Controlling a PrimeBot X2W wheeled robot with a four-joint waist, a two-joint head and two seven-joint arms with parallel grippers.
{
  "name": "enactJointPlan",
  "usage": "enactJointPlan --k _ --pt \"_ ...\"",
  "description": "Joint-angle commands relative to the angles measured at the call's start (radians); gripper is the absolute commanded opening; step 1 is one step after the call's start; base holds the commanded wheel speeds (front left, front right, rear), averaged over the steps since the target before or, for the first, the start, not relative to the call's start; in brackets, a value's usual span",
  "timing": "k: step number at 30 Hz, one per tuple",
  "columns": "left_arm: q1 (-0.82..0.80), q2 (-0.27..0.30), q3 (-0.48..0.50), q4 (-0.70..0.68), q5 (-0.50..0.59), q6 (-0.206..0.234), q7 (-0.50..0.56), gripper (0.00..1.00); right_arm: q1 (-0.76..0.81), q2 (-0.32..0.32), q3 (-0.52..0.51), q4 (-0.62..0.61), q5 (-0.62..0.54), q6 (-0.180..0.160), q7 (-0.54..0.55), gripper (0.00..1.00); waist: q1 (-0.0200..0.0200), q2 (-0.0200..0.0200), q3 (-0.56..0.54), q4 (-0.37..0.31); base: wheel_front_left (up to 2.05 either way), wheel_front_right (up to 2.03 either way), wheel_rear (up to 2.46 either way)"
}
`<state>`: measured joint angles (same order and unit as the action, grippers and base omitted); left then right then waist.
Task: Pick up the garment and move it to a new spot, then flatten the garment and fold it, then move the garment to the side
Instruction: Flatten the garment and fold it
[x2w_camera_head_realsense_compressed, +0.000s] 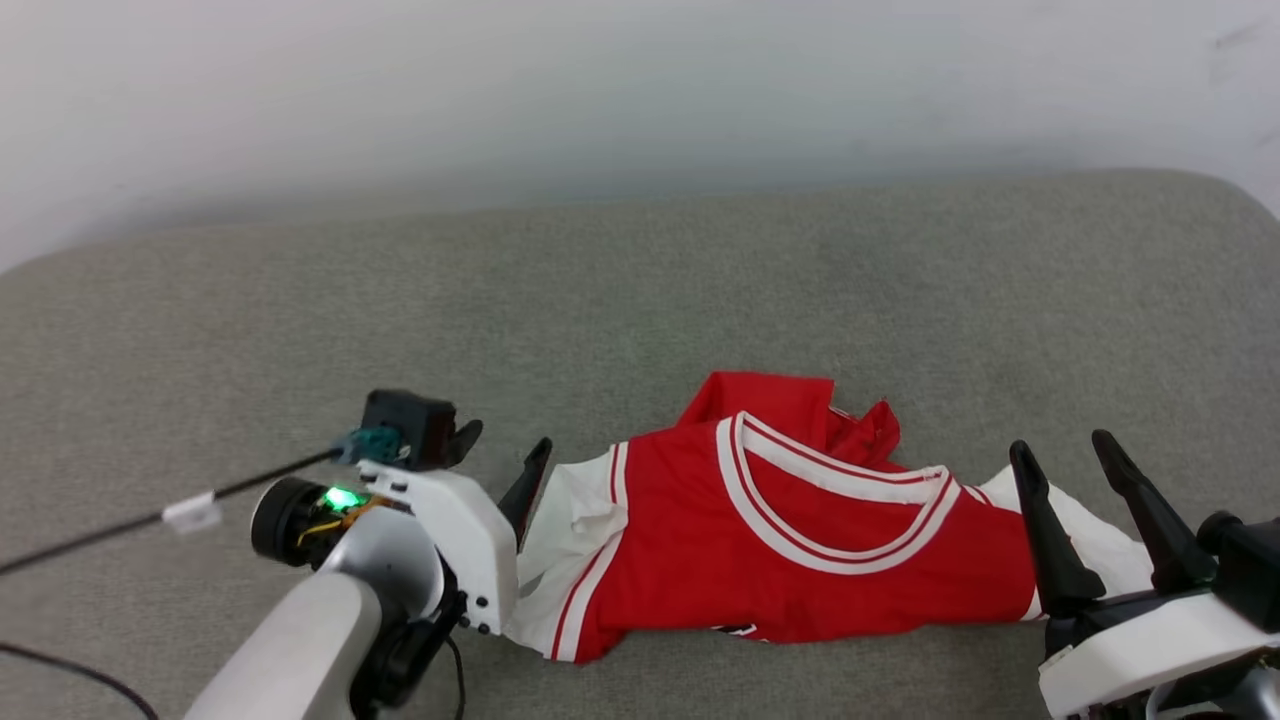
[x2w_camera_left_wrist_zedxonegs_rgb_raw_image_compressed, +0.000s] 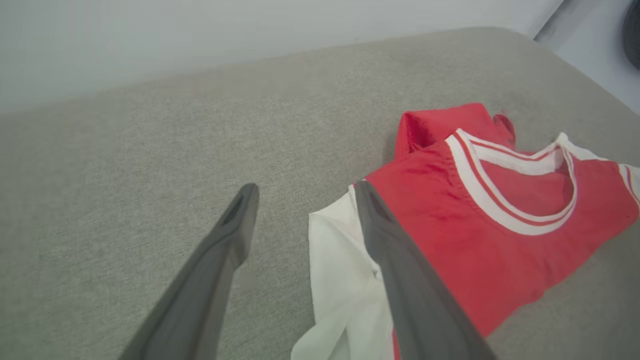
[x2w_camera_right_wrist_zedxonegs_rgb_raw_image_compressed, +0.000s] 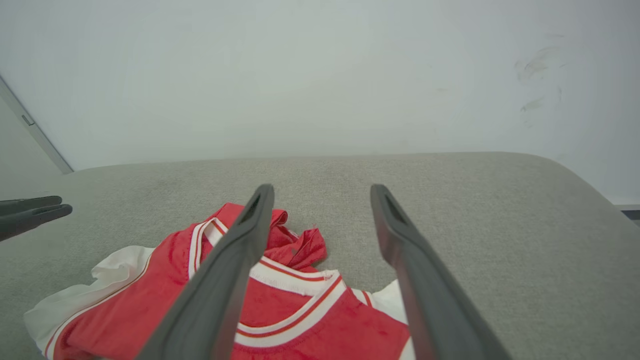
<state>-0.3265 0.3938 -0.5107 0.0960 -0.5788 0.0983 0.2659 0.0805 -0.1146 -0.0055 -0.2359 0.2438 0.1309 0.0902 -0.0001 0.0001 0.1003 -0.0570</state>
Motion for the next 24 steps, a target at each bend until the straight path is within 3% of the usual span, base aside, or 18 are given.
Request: enactJointPlan --k 1,9,15,16,17,19,24 --pt "-0.028 0.007 -0.015 0.02 -0.008 -0.019 0.036 1.0 -0.018 -0.002 0.005 -0.007 -0.001 0.0 0.001 1.0 0.0001 -0.0001 0.032 -0.025 0.0 0.0 0.0" --pt "-0.134 0.039 -0.108 0.155 -0.041 -0.127 0.295 1.0 -0.054 0.004 0.027 0.011 0.009 0.0 -0.006 1.0 0.0001 -0.0001 0.114 -0.074 0.0 0.0 0.0" --pt "-0.131 0.043 -0.172 0.228 -0.08 -0.161 0.463 1.0 -0.071 0.006 0.034 0.035 0.016 0.0 -0.011 1.0 0.0001 -0.0001 0.147 -0.095 0.0 0.0 0.0" --pt "-0.121 0.035 -0.182 0.233 -0.093 -0.165 0.486 0.45 -0.075 0.005 0.035 0.036 0.016 0.0 -0.014 1.0 0.0001 -0.0001 0.148 -0.098 0.0 0.0 0.0" --pt "-0.115 0.028 -0.188 0.231 -0.096 -0.165 0.493 0.0 -0.077 0.006 0.033 0.039 0.016 0.0 -0.015 1.0 0.0001 -0.0001 0.149 -0.099 0.0 0.0 0.0" --pt "-0.1 0.019 -0.196 0.225 -0.101 -0.159 0.496 0.0 -0.078 0.007 0.028 0.044 0.017 0.0 -0.02 1.0 0.0001 -0.0001 0.149 -0.1 0.0 0.0 0.0" --pt "-0.102 0.013 -0.156 0.193 -0.06 -0.103 0.381 0.0 -0.073 0.007 0.003 0.06 0.03 0.0 -0.012 1.0 0.0001 -0.0001 0.128 -0.084 0.0 0.0 0.0"
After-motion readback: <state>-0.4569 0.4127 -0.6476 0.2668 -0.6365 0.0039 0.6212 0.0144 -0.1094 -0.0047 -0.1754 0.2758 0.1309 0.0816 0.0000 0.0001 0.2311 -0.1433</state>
